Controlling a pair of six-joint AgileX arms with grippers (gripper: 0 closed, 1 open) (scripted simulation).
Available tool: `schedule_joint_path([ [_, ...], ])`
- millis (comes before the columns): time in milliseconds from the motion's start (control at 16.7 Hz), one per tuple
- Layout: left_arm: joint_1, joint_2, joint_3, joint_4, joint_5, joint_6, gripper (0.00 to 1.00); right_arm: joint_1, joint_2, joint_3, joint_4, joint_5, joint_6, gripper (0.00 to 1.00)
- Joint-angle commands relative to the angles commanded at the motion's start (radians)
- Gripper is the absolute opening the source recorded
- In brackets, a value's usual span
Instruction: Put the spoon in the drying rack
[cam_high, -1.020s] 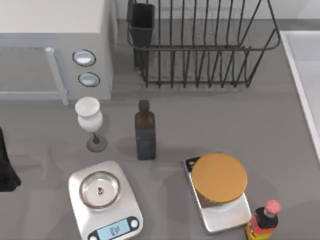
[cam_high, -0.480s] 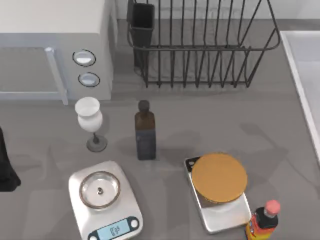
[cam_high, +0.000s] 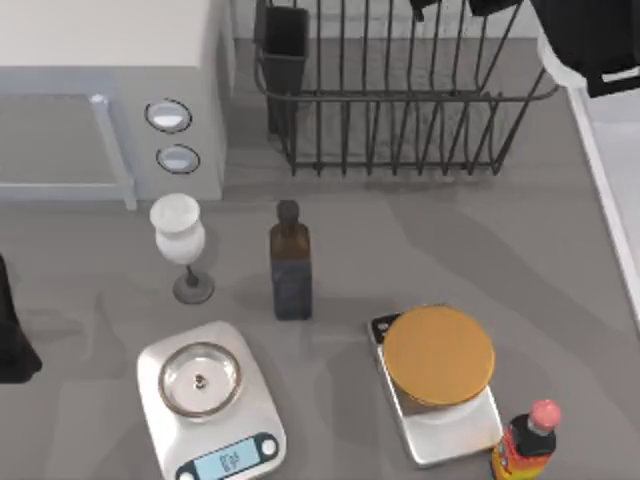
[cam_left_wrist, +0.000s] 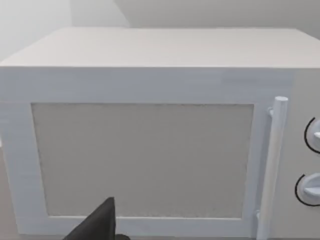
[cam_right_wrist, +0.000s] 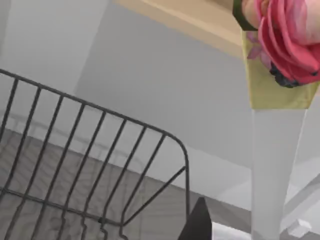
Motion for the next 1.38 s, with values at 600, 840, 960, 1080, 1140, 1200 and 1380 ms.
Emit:
schedule_joint_path([
  [600, 0.000, 0.000, 0.000, 0.000, 0.000, 0.000, 1.00, 0.296, -0.050, -0.031, 0.356, 0.259, 0.172, 0.00],
  [840, 0.000, 0.000, 0.000, 0.000, 0.000, 0.000, 1.00, 0.284, -0.032, -0.028, 0.369, 0.246, 0.173, 0.00],
  [960, 0.000, 0.000, 0.000, 0.000, 0.000, 0.000, 1.00, 0.253, 0.023, -0.031, 0.424, 0.214, 0.173, 0.00],
  [1080, 0.000, 0.000, 0.000, 0.000, 0.000, 0.000, 1.00, 0.203, 0.112, -0.039, 0.521, 0.162, 0.171, 0.00],
  [1140, 0.000, 0.000, 0.000, 0.000, 0.000, 0.000, 1.00, 0.173, 0.164, -0.046, 0.585, 0.131, 0.171, 0.00],
  [1200, 0.000, 0.000, 0.000, 0.000, 0.000, 0.000, 1.00, 0.139, 0.219, -0.055, 0.658, 0.098, 0.171, 0.00],
  [1380, 0.000, 0.000, 0.000, 0.000, 0.000, 0.000, 1.00, 0.031, 0.380, -0.086, 0.879, -0.006, 0.169, 0.00],
])
